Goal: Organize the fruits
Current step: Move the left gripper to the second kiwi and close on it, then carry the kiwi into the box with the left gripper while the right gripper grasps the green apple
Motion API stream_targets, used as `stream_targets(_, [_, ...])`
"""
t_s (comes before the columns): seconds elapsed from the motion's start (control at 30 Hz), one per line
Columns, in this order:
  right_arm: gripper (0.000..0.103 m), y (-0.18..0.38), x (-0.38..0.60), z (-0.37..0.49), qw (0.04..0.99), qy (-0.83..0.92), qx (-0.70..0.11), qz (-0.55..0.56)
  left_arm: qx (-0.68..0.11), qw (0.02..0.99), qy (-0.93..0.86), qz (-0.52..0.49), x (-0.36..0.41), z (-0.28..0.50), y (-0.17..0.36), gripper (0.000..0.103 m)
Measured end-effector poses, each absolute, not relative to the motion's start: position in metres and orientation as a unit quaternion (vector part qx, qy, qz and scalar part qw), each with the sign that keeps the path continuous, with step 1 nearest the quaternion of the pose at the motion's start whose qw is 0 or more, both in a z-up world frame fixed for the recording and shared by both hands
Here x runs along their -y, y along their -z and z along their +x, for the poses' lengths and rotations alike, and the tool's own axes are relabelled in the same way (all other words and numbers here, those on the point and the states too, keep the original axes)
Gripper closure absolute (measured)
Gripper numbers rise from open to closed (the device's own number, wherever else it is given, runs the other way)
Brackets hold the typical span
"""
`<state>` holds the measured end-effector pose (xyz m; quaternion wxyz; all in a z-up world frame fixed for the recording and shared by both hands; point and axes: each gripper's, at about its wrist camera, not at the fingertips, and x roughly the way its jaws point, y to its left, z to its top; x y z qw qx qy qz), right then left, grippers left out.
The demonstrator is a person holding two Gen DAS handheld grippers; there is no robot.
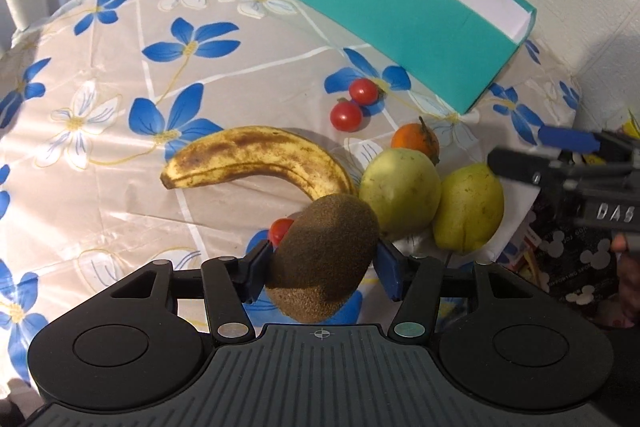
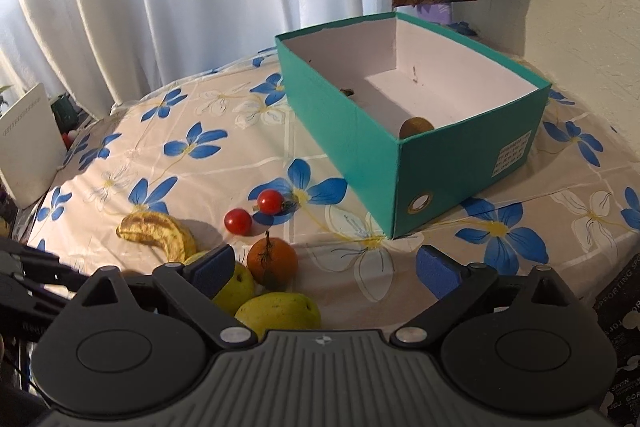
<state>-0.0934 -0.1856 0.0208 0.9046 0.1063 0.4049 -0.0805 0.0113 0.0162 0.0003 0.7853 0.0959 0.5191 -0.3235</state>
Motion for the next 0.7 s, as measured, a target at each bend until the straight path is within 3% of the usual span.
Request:
stream_targets(0.2, [0.012, -0.004, 0.165, -0.088, 0.887, 0.038, -0.451, 0.087, -0.507, 0.795, 0.325, 0.079, -0.023, 0.011, -0.011, 0.043])
stream_targets(0.47, [0.029, 0.019, 0.155, -0.076, 0.864, 0.016, -0.498, 0.066, -0.512, 0.792, 0.325, 0.071, -0.028, 0.013, -0.009, 0.043])
stream_targets(0.7, [0.033, 0.026, 0.154, -0.068, 0.86, 0.01, -0.507, 0.06, -0.513, 0.79, 0.328, 0.069, -0.027, 0.015, -0.009, 0.043])
